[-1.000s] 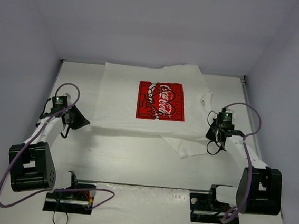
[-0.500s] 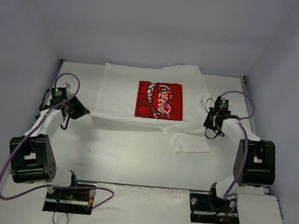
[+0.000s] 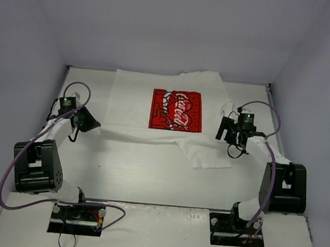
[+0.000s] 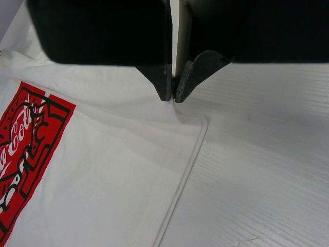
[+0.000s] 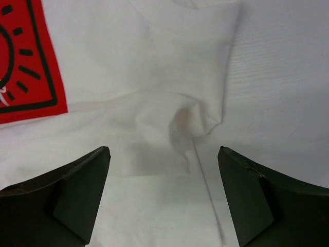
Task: Fold and stack the t-shirts
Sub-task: Flatten out the tshirt
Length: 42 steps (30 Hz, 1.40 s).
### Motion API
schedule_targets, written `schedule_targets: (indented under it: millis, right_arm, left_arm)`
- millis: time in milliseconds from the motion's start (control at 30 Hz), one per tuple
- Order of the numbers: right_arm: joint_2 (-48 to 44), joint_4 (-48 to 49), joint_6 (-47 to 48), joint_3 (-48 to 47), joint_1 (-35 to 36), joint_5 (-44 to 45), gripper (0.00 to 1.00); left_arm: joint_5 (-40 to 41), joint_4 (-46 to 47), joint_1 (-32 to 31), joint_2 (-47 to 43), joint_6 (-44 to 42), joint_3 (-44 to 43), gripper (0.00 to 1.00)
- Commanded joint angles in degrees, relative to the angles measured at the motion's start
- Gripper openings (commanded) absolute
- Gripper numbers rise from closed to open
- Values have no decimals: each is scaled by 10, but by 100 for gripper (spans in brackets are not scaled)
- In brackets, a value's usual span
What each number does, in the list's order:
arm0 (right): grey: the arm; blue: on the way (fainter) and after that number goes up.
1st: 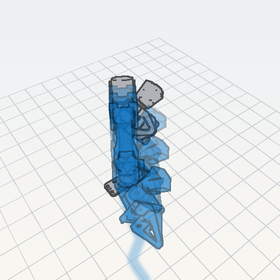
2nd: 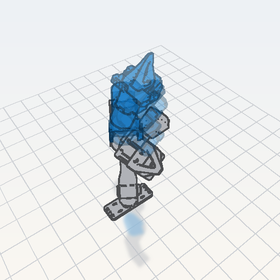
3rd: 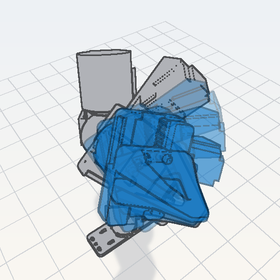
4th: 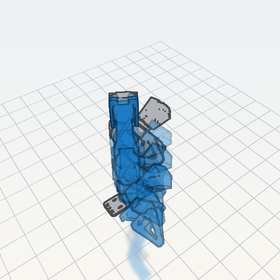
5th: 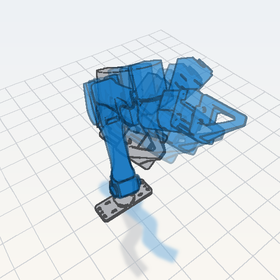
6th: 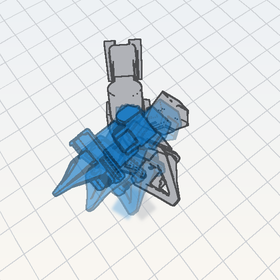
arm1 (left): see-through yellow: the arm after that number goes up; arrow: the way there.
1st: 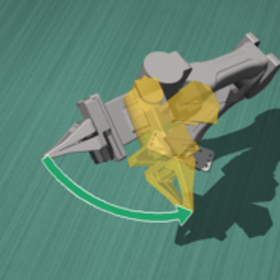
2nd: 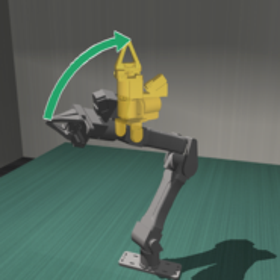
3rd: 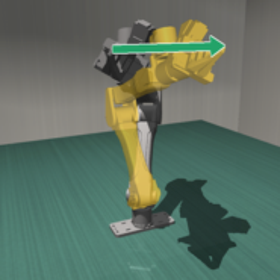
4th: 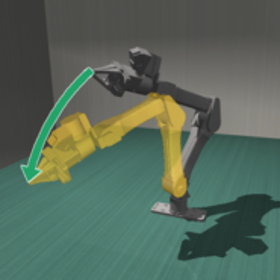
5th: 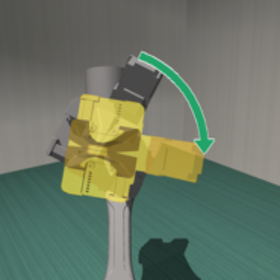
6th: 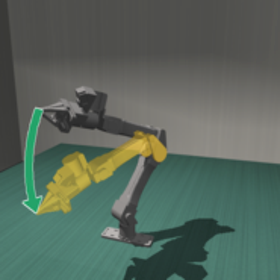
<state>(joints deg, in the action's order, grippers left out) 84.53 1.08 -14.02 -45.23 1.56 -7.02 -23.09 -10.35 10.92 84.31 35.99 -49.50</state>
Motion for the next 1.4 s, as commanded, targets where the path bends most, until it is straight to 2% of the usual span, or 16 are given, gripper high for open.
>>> schedule_targets:
  millis: [0,233,300,500,733,767,800,833,967,1067,1167,1267,1367]
  right_arm:
    - [-48,-6,2,41,3,-33,84]
    - [-42,-14,-29,67,5,-6,82]
    - [-32,-34,-43,68,15,21,73]
    - [-22,-66,-78,70,39,63,58]
    - [-48,-111,-129,80,46,106,51]
    - [-52,-114,-132,80,46,114,55]
    - [-56,-120,-133,78,46,123,64]
    - [-61,-126,-134,73,45,134,70]
    - [-60,-134,-135,68,46,144,86]
    - [-37,-134,-137,69,47,129,88]
    - [-24,-133,-137,69,48,119,82]
    - [-25,-133,-149,85,48,93,70]
    - [-48,-134,-162,100,55,89,37]
  left_arm:
    - [-11,24,-2,-21,-2,-2,0]
    - [-15,26,-3,-24,-1,-2,0]
    - [-17,26,-3,-29,3,-2,0]
    - [-13,23,-4,-40,6,6,0]
    - [-12,19,-4,-46,7,7,0]
    - [-13,19,-4,-46,7,7,0]
    - [-13,19,-4,-46,7,8,0]
    - [-13,18,-4,-47,7,6,0]
    - [-14,16,-4,-48,6,3,0]
    - [-14,16,-4,-48,6,3,0]
    - [-13,16,-4,-51,6,4,0]
    - [-11,15,-4,-55,4,6,0]
    - [-10,12,-4,-57,4,6,0]
